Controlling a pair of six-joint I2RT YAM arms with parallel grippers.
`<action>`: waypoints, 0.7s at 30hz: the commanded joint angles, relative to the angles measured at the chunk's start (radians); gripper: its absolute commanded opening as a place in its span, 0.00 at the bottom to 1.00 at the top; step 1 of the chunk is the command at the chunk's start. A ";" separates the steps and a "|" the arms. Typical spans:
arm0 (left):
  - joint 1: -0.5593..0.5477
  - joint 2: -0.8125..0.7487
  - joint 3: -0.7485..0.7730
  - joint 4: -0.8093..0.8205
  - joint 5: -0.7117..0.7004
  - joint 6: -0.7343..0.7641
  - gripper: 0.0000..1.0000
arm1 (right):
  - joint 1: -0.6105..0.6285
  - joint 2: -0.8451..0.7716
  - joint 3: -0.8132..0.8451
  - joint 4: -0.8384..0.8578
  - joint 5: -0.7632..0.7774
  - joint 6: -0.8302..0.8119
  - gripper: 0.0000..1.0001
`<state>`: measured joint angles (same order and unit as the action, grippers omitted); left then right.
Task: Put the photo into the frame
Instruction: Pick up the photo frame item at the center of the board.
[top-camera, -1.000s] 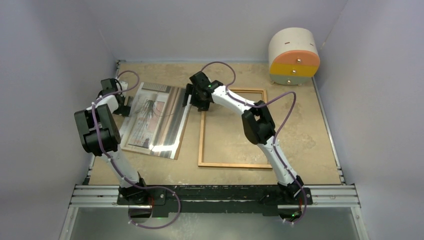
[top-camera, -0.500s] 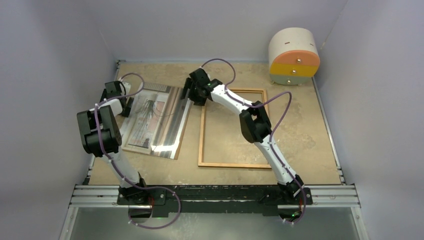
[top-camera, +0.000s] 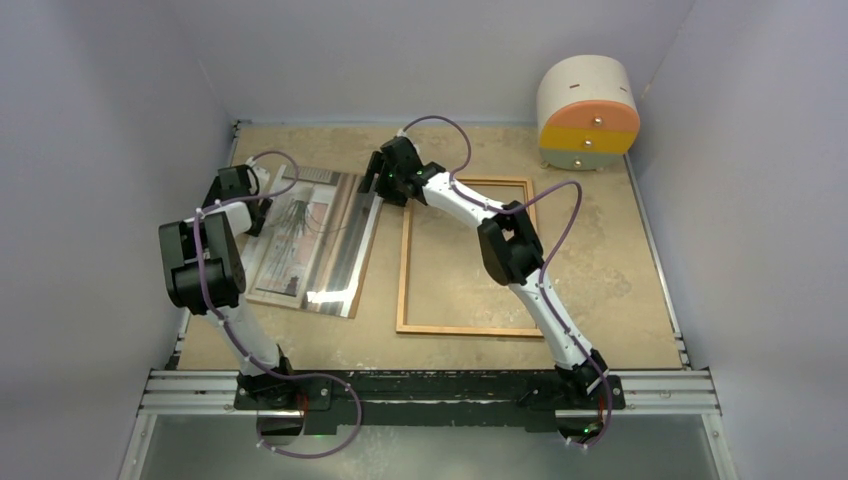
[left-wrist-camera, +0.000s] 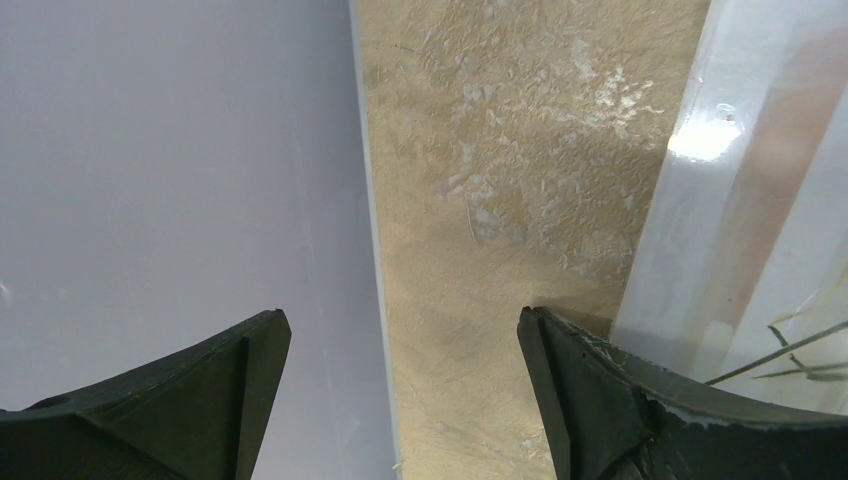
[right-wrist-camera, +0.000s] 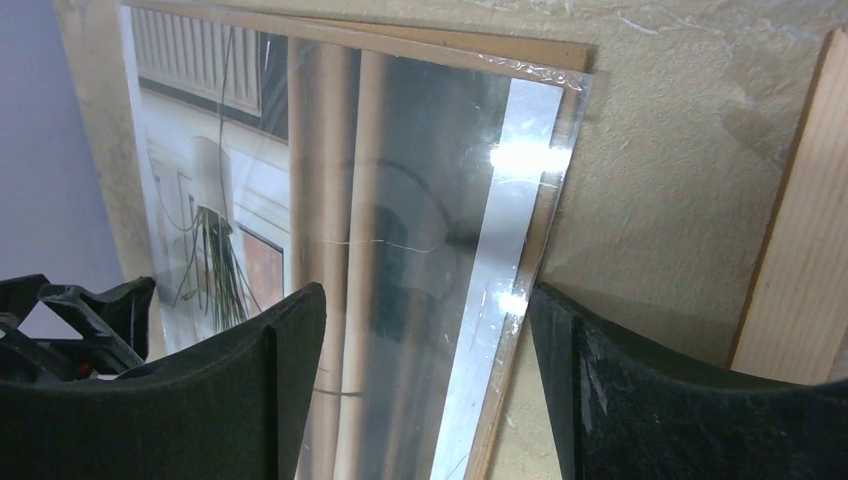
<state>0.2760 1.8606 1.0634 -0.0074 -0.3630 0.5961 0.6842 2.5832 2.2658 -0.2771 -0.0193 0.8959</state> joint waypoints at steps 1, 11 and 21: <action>-0.010 0.044 -0.064 -0.094 0.004 0.028 0.93 | 0.011 -0.035 -0.027 0.072 -0.039 -0.035 0.76; -0.024 0.052 -0.084 -0.080 -0.004 0.045 0.93 | 0.055 -0.108 -0.050 0.096 -0.010 -0.099 0.75; -0.032 0.052 -0.095 -0.109 0.016 0.048 0.93 | 0.097 -0.157 -0.024 0.031 0.054 -0.176 0.76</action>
<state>0.2474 1.8603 1.0290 0.0505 -0.4061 0.6506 0.7567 2.5156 2.2017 -0.2153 0.0124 0.7670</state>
